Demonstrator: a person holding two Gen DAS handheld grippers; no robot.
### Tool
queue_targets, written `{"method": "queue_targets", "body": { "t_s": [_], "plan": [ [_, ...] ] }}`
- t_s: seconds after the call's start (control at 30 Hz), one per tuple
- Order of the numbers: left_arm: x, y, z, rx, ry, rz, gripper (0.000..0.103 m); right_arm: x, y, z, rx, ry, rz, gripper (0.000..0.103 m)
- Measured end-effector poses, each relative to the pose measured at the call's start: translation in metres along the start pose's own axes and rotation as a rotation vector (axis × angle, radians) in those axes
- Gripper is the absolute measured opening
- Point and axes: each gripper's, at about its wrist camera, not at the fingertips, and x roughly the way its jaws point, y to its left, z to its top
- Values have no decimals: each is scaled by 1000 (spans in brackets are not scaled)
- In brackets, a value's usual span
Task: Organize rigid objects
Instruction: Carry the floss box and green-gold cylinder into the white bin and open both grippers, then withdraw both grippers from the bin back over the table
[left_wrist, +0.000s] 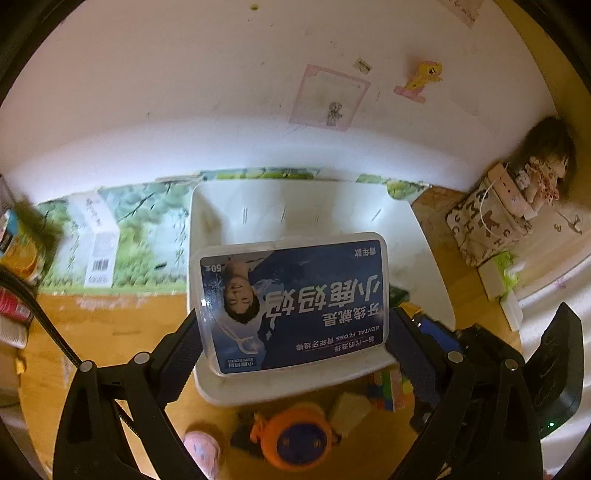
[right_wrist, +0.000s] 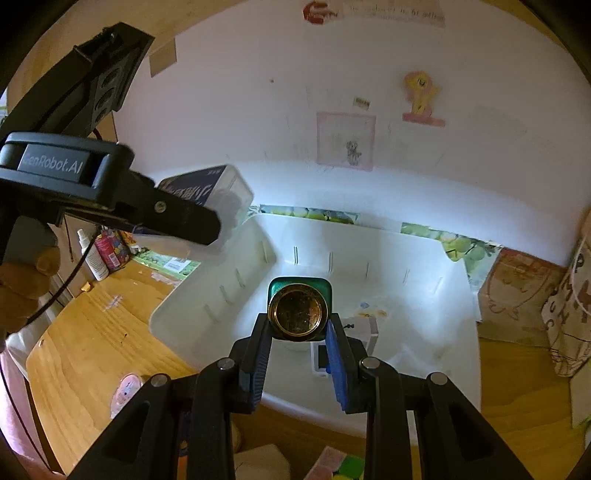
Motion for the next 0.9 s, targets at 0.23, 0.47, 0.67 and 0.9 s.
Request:
{"method": "queue_targets", "body": {
  "t_s": [0.23, 0.47, 0.67, 0.9],
  "plan": [
    [28, 1, 8, 9, -46, -43, 96, 22, 0, -1, 5, 16, 18, 30],
    [44, -1, 9, 6, -82, -52, 96, 39, -2, 2, -4, 39, 17, 27],
    [43, 2, 10, -11, -108, -86, 96, 42, -2, 4, 7, 36, 18, 27],
    [34, 6, 10, -30, -125, -90, 96, 38, -1, 5, 21, 34, 21, 27]
  ]
}}
